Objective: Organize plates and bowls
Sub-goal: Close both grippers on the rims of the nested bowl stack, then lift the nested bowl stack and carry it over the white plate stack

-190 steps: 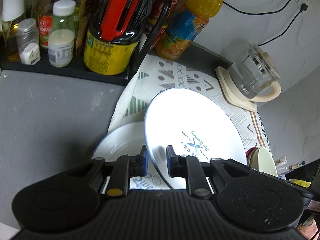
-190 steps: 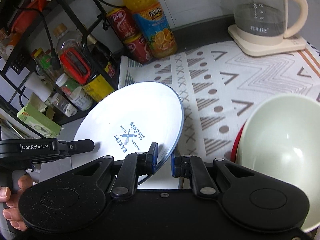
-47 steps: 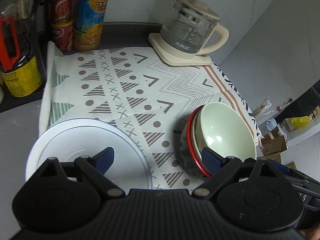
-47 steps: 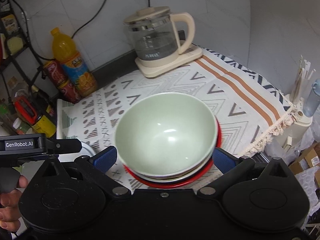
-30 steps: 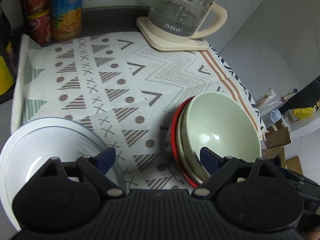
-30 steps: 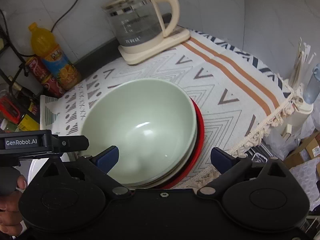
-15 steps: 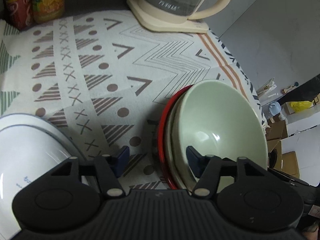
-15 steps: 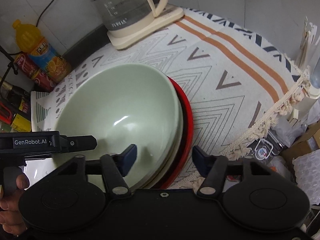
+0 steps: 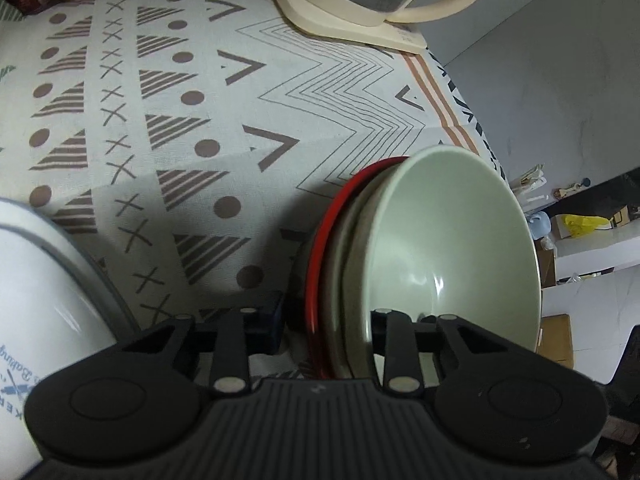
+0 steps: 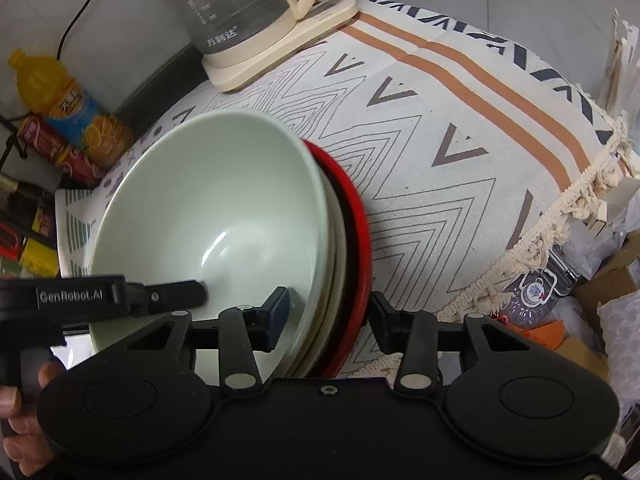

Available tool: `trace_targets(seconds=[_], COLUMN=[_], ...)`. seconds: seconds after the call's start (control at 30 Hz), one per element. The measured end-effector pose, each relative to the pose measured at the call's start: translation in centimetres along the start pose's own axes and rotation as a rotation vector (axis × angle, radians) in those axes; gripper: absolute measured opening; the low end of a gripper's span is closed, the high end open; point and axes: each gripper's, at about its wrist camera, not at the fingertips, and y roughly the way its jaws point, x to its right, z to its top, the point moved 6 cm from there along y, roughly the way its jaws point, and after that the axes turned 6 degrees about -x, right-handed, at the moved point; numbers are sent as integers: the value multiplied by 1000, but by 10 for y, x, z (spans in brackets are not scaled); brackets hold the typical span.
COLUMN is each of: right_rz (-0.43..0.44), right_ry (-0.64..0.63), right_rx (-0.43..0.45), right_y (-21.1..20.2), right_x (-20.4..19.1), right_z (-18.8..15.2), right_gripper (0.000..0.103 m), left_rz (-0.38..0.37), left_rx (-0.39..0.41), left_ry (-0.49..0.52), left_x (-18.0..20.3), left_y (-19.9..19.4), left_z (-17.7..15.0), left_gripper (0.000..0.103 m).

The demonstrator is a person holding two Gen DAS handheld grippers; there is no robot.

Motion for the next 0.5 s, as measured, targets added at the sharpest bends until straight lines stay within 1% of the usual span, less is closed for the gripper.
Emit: trace_targets(seconds=[0.13, 0.23, 0.5], right_rz=[20, 32, 57], right_ry=[14, 5, -33], right_rx=[7, 22, 77], right_y=[-3, -8, -26], right_x=[1, -4, -26], right_z=[0, -2, 5], right_gripper=[35, 34, 34], left_rz=[6, 16, 17], left_rx=[-2, 2, 66], left_ry=[12, 11, 34], left_x=[0, -2, -4], left_y=[-1, -6, -37], left_z=[-1, -4, -4], left_gripper=[30, 30, 30])
